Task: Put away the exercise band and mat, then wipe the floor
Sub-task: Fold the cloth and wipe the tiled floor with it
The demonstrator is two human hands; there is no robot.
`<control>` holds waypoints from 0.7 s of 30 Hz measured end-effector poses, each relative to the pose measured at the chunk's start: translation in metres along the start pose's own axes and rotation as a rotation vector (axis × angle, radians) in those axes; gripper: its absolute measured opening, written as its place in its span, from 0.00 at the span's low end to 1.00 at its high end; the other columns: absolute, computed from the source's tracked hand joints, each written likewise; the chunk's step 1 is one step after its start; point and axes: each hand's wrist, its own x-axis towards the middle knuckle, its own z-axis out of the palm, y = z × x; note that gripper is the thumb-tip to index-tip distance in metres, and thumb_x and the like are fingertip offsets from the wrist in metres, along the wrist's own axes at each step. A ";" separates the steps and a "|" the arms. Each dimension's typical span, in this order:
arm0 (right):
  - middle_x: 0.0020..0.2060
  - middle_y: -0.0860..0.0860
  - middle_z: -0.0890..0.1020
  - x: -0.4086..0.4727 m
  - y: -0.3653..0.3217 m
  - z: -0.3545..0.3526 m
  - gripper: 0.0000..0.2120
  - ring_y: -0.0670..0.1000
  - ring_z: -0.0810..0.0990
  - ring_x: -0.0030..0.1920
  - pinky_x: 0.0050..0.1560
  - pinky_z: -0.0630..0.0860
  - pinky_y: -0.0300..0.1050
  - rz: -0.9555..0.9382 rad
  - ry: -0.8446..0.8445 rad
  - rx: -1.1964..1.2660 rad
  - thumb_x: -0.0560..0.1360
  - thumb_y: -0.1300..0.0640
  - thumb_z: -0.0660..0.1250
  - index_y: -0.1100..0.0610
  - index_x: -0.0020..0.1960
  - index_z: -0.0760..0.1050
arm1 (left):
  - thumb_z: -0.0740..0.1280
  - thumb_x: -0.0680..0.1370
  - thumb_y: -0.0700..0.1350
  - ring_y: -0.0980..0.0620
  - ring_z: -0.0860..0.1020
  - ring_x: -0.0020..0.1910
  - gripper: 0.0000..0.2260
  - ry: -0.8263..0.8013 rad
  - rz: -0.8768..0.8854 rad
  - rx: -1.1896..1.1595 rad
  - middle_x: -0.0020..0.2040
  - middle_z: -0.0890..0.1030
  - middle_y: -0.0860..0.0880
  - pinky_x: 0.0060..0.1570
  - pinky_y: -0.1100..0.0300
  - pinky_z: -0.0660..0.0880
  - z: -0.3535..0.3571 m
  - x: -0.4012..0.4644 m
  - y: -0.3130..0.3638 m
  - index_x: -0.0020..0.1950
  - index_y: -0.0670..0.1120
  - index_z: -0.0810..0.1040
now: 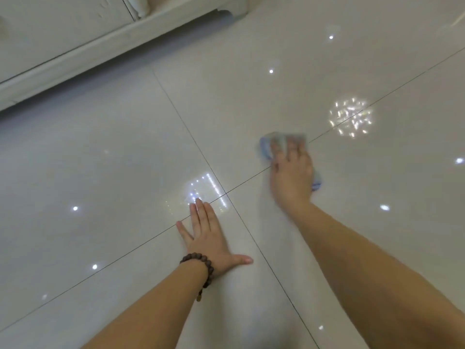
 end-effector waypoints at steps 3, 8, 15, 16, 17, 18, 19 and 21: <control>0.72 0.54 0.66 -0.083 -0.063 0.020 0.25 0.57 0.58 0.74 0.69 0.61 0.54 -0.575 -0.227 0.027 0.75 0.55 0.57 0.48 0.71 0.65 | 0.60 0.53 0.82 0.43 0.19 0.66 0.70 -0.017 0.006 0.011 0.64 0.16 0.43 0.66 0.32 0.30 0.001 0.002 0.000 0.61 0.41 0.15; 0.71 0.57 0.67 0.025 0.059 -0.015 0.26 0.60 0.61 0.73 0.67 0.65 0.58 -0.236 -0.091 -0.102 0.75 0.51 0.50 0.50 0.72 0.65 | 0.61 0.53 0.82 0.43 0.18 0.65 0.71 -0.025 -0.005 0.021 0.61 0.14 0.43 0.65 0.32 0.29 0.001 0.005 -0.002 0.61 0.39 0.14; 0.71 0.59 0.68 -0.074 -0.007 0.003 0.26 0.62 0.66 0.70 0.63 0.69 0.54 -0.284 -0.047 -0.067 0.74 0.57 0.55 0.52 0.72 0.66 | 0.60 0.52 0.82 0.42 0.19 0.67 0.71 -0.030 -0.001 0.003 0.63 0.15 0.43 0.66 0.31 0.32 -0.001 0.002 0.000 0.61 0.40 0.14; 0.71 0.57 0.68 -0.099 -0.025 0.006 0.26 0.61 0.66 0.71 0.63 0.68 0.53 -0.435 -0.147 -0.046 0.74 0.57 0.57 0.50 0.72 0.67 | 0.60 0.53 0.82 0.43 0.19 0.67 0.70 -0.027 -0.001 0.000 0.64 0.15 0.43 0.67 0.31 0.32 -0.001 0.002 0.000 0.61 0.40 0.14; 0.71 0.55 0.68 -0.106 -0.025 0.006 0.26 0.59 0.64 0.72 0.65 0.66 0.53 -0.561 -0.223 -0.034 0.74 0.57 0.58 0.49 0.71 0.67 | 0.60 0.53 0.82 0.43 0.19 0.67 0.70 -0.024 -0.001 0.001 0.64 0.15 0.43 0.67 0.31 0.33 -0.001 0.001 0.000 0.61 0.40 0.15; 0.71 0.55 0.68 -0.094 -0.008 0.003 0.25 0.59 0.64 0.72 0.66 0.66 0.53 -0.650 -0.223 -0.037 0.74 0.57 0.59 0.49 0.71 0.67 | 0.61 0.53 0.82 0.43 0.20 0.67 0.70 -0.022 -0.001 0.004 0.64 0.16 0.43 0.67 0.31 0.33 0.000 0.001 -0.001 0.62 0.40 0.15; 0.70 0.56 0.69 -0.075 0.017 0.000 0.25 0.60 0.66 0.71 0.65 0.67 0.54 -0.631 -0.146 -0.065 0.74 0.57 0.59 0.50 0.71 0.67 | 0.61 0.53 0.81 0.43 0.20 0.68 0.70 -0.021 0.002 0.009 0.64 0.16 0.43 0.67 0.31 0.33 0.000 0.001 0.000 0.63 0.40 0.16; 0.70 0.59 0.68 -0.030 0.066 -0.019 0.24 0.62 0.65 0.71 0.64 0.69 0.58 -0.306 -0.045 -0.132 0.75 0.55 0.55 0.52 0.72 0.66 | 0.61 0.53 0.81 0.42 0.21 0.68 0.71 -0.012 0.004 0.026 0.65 0.17 0.43 0.67 0.31 0.33 0.001 0.002 0.000 0.64 0.39 0.18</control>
